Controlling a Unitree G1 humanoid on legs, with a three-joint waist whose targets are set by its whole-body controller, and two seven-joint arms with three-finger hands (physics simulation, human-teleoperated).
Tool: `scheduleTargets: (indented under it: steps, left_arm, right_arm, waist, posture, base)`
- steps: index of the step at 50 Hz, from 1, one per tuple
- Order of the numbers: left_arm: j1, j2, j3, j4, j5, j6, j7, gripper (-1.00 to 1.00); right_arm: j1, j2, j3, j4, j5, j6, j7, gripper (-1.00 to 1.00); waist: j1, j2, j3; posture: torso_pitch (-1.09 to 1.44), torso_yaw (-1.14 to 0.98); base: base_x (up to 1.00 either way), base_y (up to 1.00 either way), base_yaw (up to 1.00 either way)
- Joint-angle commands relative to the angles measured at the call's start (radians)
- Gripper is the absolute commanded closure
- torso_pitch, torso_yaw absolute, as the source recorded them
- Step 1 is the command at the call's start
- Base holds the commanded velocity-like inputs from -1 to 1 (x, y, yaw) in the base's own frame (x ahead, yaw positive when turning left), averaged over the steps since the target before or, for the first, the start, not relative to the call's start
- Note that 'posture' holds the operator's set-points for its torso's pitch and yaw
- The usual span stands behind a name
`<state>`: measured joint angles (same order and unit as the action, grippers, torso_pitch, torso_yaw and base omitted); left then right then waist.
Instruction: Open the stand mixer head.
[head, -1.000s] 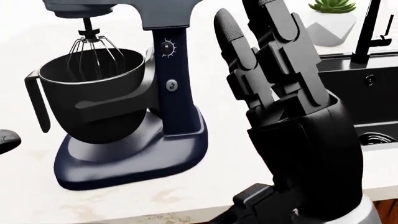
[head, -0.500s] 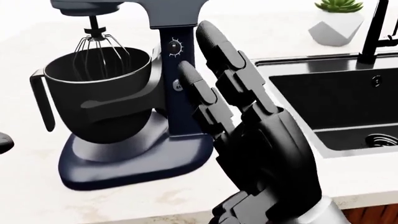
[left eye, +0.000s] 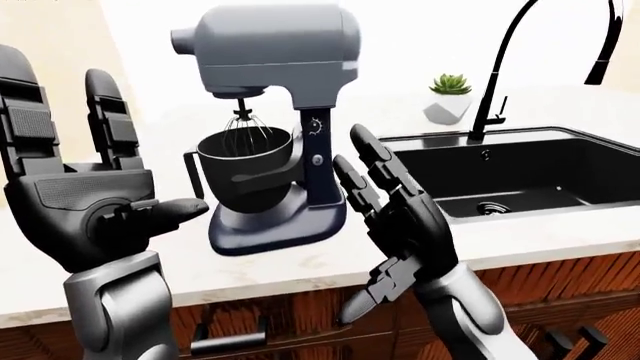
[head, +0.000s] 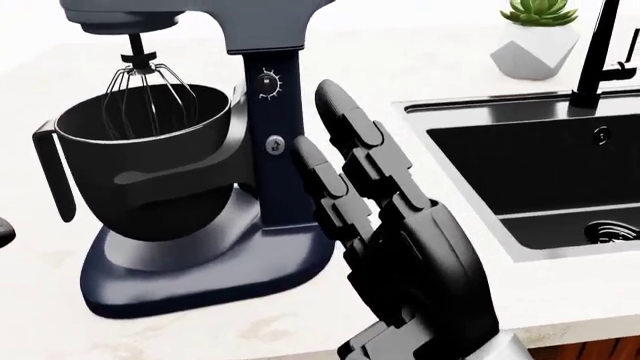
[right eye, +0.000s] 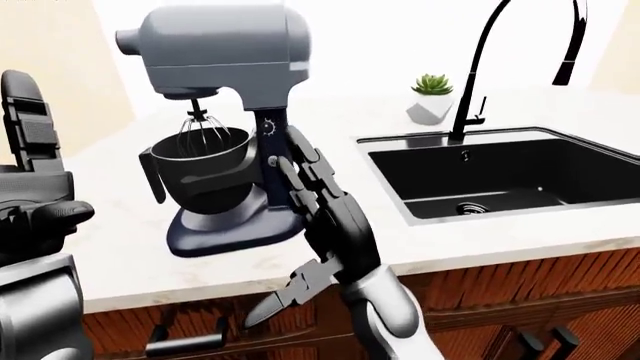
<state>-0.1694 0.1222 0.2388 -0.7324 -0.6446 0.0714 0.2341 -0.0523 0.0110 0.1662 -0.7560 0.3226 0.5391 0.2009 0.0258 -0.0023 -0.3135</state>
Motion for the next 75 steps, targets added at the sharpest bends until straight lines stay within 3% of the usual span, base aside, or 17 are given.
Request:
scheduleTargets:
  steps: [1, 29, 75]
  left_arm:
    - [-0.021, 0.007, 0.003, -0.019, 0.000, -0.012, -0.007, -1.00]
    - [-0.032, 0.016, 0.009, -0.019, -0.006, -0.009, -0.001, -1.00]
    - [-0.039, 0.024, 0.017, -0.015, -0.010, -0.009, 0.007, -1.00]
  right_arm:
    - [-0.012, 0.005, 0.003, -0.019, -0.001, -0.042, 0.004, -1.00]
    - [-0.048, 0.026, 0.025, 0.099, -0.021, -0.095, 0.043, -1.00]
    - [-0.208, 0.036, -0.051, 0.384, -0.062, -0.220, 0.149, -1.00]
  waist:
    - [0.000, 0.003, 0.001]
    - [-0.005, 0.008, 0.004]
    - [-0.002, 0.012, 0.003]
  posture:
    - [-0.41, 0.00]
    - [-0.41, 0.00]
    - [-0.41, 0.00]
  base:
    - [0.00, 0.00, 0.00]
    - [0.00, 0.00, 0.00]
    - [0.00, 0.00, 0.00]
